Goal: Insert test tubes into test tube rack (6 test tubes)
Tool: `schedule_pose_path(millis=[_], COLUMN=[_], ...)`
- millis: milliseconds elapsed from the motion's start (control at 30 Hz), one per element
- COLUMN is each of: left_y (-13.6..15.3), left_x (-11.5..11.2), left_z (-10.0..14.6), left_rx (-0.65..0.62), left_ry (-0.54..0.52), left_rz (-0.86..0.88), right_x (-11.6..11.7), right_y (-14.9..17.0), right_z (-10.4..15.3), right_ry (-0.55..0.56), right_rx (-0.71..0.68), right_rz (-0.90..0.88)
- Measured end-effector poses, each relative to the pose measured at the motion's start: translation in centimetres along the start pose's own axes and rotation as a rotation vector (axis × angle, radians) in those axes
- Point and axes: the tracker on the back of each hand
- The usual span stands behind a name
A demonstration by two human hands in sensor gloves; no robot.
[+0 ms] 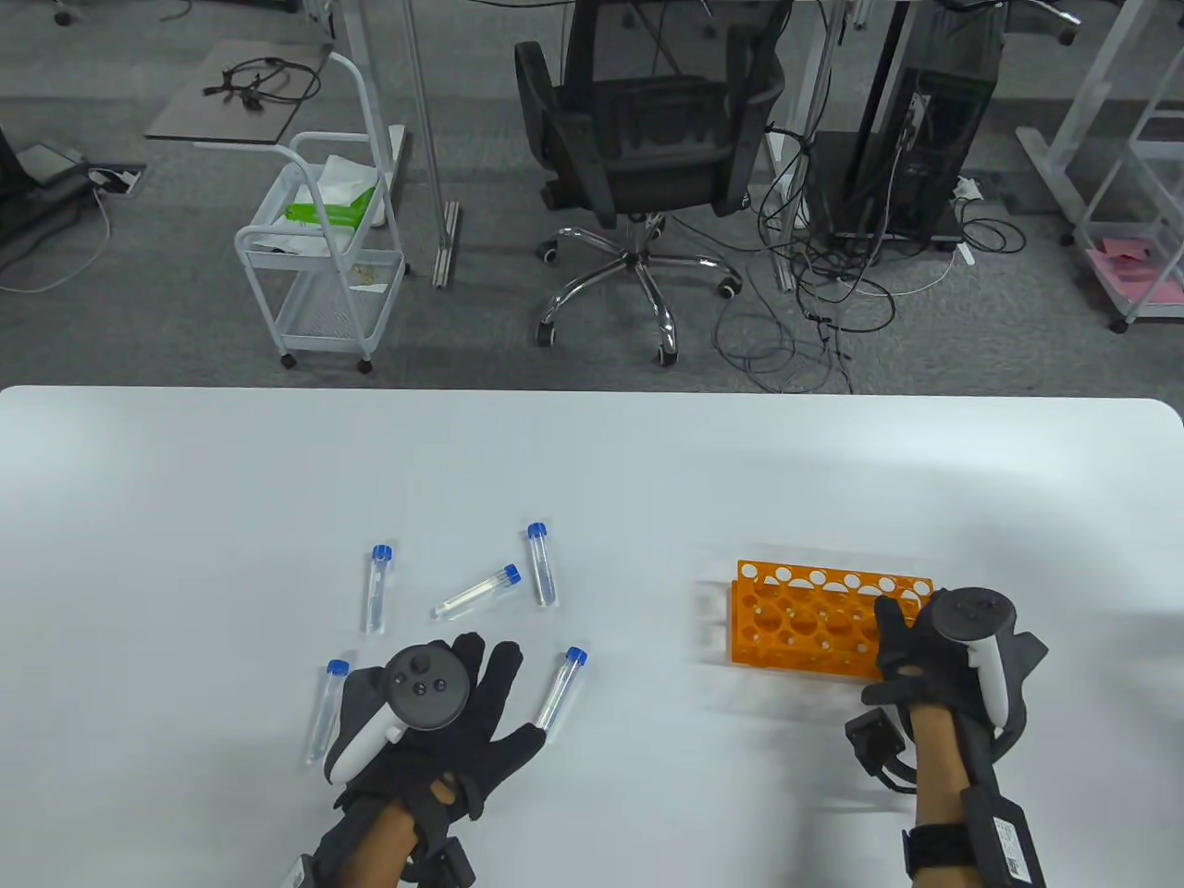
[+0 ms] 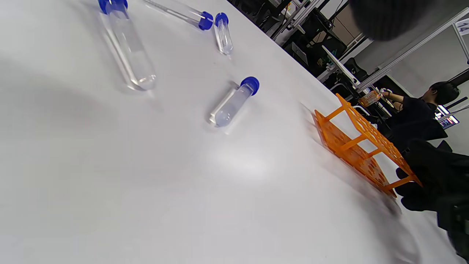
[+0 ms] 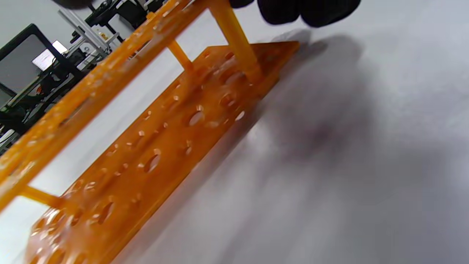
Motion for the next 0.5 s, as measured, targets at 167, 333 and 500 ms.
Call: schedule_pose_path(millis=[167,333,500], left_y=[0.3,0.4,0.4], left_x=[0.1,0.1,0.1], left_z=[-0.1,-0.2,-0.1], left_rx=[0.008,0.03,0.032], left_ry=[-0.006,-0.009,-0.01], left_rz=[0.001,-0.015,-0.015], right_x=[0.1,-0.2,-0.6], right_y=[0.2,0.8,1.7], right_z=[-0.2,-0.4,-0.7], right_ry=[0.064,0.092,0.127], right_rx=[0.053,0.077,0.109], right_rz=[0.033,0.03,-0.02])
Point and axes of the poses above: the tracker on the back of each hand, its own y axis roughly to the little-finger side, its own z axis roughly from the fingertips to the wrist, x = y × z, and after that the axes turned 13 degrees about -x, right-handed
